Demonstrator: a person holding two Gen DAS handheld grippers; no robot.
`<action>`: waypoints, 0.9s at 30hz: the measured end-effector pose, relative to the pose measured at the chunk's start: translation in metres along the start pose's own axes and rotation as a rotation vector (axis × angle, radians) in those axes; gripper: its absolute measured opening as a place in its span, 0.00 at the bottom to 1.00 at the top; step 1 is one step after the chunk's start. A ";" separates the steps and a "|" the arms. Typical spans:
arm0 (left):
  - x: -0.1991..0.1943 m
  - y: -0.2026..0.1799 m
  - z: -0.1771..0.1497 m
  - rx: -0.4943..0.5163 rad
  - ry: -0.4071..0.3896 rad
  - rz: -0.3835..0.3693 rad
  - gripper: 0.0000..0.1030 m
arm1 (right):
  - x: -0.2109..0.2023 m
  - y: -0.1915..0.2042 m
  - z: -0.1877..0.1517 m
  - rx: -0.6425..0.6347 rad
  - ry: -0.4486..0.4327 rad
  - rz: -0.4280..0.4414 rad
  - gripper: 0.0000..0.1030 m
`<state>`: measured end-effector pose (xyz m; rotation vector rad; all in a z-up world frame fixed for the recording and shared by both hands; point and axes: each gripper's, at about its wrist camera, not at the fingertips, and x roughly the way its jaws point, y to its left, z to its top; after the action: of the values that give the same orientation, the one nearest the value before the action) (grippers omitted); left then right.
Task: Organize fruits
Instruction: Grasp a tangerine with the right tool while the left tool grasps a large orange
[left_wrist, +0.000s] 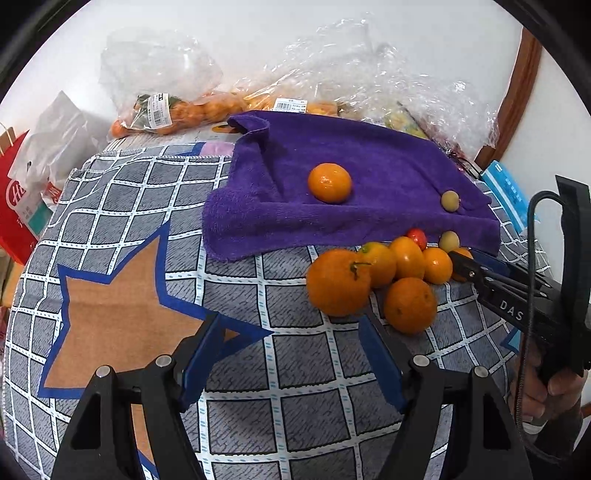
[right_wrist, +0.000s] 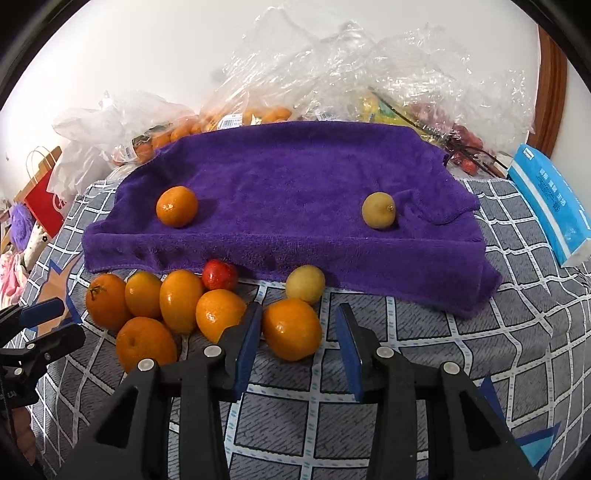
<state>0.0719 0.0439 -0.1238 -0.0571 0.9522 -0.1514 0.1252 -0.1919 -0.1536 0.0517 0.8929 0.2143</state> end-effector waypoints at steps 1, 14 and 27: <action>0.000 -0.001 0.000 0.002 0.001 0.000 0.71 | 0.001 0.001 -0.001 -0.005 0.003 0.002 0.31; -0.001 -0.003 -0.004 -0.009 0.002 -0.058 0.71 | -0.022 -0.003 -0.014 -0.033 -0.037 -0.007 0.31; 0.017 -0.020 0.007 0.020 -0.003 -0.030 0.66 | -0.039 -0.028 -0.037 -0.004 -0.044 -0.001 0.31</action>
<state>0.0849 0.0215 -0.1311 -0.0535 0.9467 -0.1881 0.0768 -0.2288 -0.1506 0.0520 0.8482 0.2138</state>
